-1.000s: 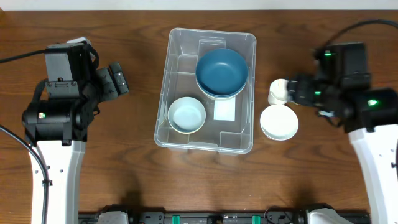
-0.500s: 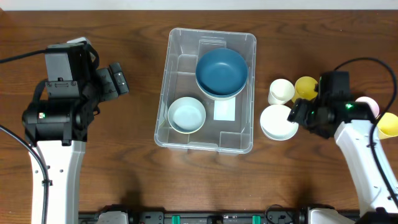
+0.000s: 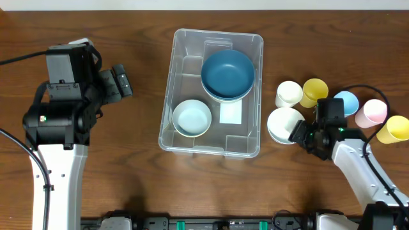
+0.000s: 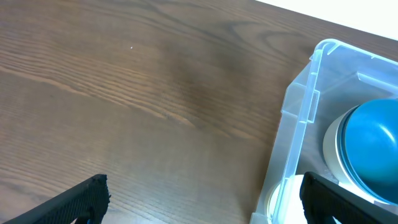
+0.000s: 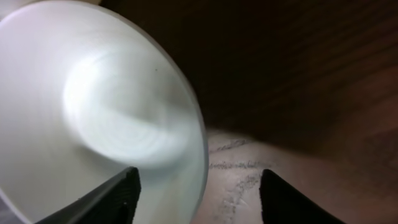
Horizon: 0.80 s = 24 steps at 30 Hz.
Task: Pack container
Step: 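Return the right gripper and grasp the white bowl's rim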
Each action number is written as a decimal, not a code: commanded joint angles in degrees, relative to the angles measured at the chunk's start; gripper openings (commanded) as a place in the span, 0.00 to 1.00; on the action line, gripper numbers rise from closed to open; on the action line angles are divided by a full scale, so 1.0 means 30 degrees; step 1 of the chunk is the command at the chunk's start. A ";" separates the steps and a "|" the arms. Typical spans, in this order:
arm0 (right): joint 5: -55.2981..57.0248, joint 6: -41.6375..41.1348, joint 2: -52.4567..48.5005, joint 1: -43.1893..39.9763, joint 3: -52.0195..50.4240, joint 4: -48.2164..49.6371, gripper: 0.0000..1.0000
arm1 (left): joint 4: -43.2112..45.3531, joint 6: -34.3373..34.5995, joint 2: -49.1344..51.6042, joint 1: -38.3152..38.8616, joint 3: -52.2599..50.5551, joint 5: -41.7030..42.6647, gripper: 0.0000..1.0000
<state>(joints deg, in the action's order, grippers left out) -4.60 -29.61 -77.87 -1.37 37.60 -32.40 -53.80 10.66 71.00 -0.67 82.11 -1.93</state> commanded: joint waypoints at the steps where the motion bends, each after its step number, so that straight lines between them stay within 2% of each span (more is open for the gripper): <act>1: 0.0051 -0.0270 -0.0051 -0.0240 -0.0430 0.0474 0.54 | -0.0066 0.0036 0.0058 -0.0095 0.0044 -0.0233 0.98; 4: 0.0102 -0.0270 -0.0051 -0.0240 -0.0510 0.0685 0.29 | -0.0066 0.0036 0.0058 -0.0095 0.0044 -0.0233 0.98; 5: 0.0087 -0.0270 -0.0051 -0.0233 -0.0510 0.0663 0.16 | -0.0066 0.0036 0.0058 -0.0095 0.0044 -0.0233 0.98; 6: 0.0007 -0.0255 -0.0044 -0.0219 -0.0510 0.0648 0.06 | -0.0066 0.0036 0.0058 -0.0095 0.0044 -0.0233 0.98; 7: 0.0015 -0.0255 -0.0044 -0.0175 -0.0503 0.0583 0.03 | -0.0066 0.0036 0.0058 -0.0095 0.0044 -0.0233 0.98; 12: -0.0153 0.0131 0.0772 0.0160 -0.0095 -0.0051 0.01 | -0.0066 0.0036 0.0058 -0.0095 0.0044 -0.0233 0.98; 16: -0.0954 0.1056 0.2521 0.0933 0.1472 -0.1887 0.01 | -0.0066 0.0036 0.0058 -0.0095 0.0044 -0.0233 0.98; 19: -0.0539 0.1654 0.3978 0.1923 0.3891 -0.4401 0.01 | -0.0066 0.0036 0.0058 -0.0095 0.0044 -0.0233 0.98; 24: 0.2579 0.2215 0.5013 0.4065 0.9814 -0.8160 0.01 | -0.0066 0.0036 0.0058 -0.0095 0.0044 -0.0233 0.98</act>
<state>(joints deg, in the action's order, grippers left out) -1.74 -25.69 -64.69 7.84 58.98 -55.59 -53.82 10.66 71.00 -0.67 82.11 -1.93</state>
